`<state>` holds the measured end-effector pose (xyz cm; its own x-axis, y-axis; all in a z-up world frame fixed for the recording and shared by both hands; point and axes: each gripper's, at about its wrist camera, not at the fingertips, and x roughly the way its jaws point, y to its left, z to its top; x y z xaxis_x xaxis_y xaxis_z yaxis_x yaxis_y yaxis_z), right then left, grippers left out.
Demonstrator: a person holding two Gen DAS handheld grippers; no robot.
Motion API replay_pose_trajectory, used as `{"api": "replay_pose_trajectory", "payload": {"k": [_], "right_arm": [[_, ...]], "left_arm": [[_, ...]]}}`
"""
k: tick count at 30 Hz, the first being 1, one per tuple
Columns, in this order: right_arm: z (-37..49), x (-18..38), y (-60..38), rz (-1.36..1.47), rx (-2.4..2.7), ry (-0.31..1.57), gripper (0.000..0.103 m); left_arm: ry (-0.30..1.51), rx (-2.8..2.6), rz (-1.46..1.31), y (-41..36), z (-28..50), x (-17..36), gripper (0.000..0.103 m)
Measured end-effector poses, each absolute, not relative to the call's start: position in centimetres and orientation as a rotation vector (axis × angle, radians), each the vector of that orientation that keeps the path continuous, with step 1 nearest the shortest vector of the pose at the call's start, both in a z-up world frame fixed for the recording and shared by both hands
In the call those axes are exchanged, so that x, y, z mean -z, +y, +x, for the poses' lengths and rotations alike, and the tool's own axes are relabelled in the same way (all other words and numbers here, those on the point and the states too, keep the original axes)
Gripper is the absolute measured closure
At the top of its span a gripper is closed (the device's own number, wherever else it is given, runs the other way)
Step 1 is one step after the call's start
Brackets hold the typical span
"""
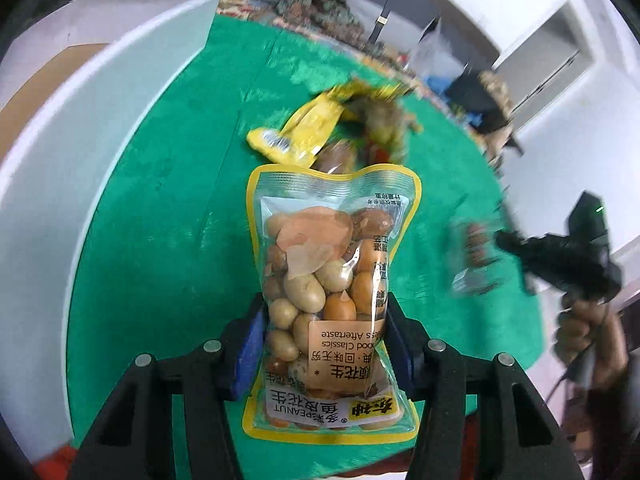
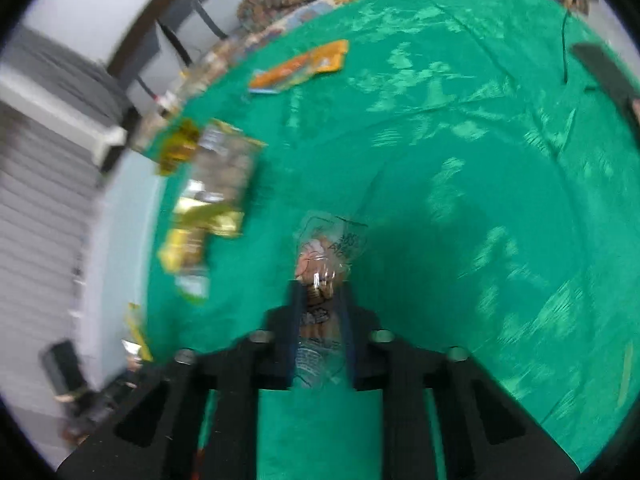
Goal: Organize snacks
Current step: 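Close the left tool on the peanut bag and lift it, then carry both snacks over the cardboard box and open both tools to drop them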
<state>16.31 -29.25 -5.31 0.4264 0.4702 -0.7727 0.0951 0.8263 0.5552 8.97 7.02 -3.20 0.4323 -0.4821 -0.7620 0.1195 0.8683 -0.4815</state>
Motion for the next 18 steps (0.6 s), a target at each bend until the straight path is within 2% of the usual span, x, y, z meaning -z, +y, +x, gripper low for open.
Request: {"api": "replay_pose_trajectory", "payload": {"k": [7,9,10,11,12,14,16,18], "right_arm": [[16.7,3.6,-25.9,0.530,-0.277,1.091,0.097],[16.7,3.7,-25.5,0.459,-0.232,1.101,0.091],[16.8,4.0,-24.9,0.405,-0.206,1.112,0.082],[16.9,4.5,-24.6,0.380,-0.197,1.133,0.052],[16.7,4.8,-24.5,0.361,-0.187,1.153,0.039],[16.3,5.5,-23.2,0.270,-0.147,1.152,0.038],[16.3,7.1,-21.0,0.117,-0.138,1.188,0.040],[15.9,9.5,-19.2,-0.088,-0.087,1.235,0.034]], "left_arm": [[0.961,0.387,-0.420,9.3,7.0,-0.8,0.049],[0.947,0.379,-0.424,10.2,6.1,-1.2,0.049],[0.944,0.374,-0.427,10.6,5.8,-1.2,0.049],[0.943,0.369,-0.431,10.9,5.4,-1.2,0.049],[0.945,0.365,-0.435,11.1,5.2,-1.0,0.049],[0.953,0.359,-0.441,11.2,5.0,-0.6,0.049],[0.963,0.359,-0.440,11.2,5.0,-0.2,0.049],[0.971,0.358,-0.435,10.7,5.6,0.1,0.049]]}}
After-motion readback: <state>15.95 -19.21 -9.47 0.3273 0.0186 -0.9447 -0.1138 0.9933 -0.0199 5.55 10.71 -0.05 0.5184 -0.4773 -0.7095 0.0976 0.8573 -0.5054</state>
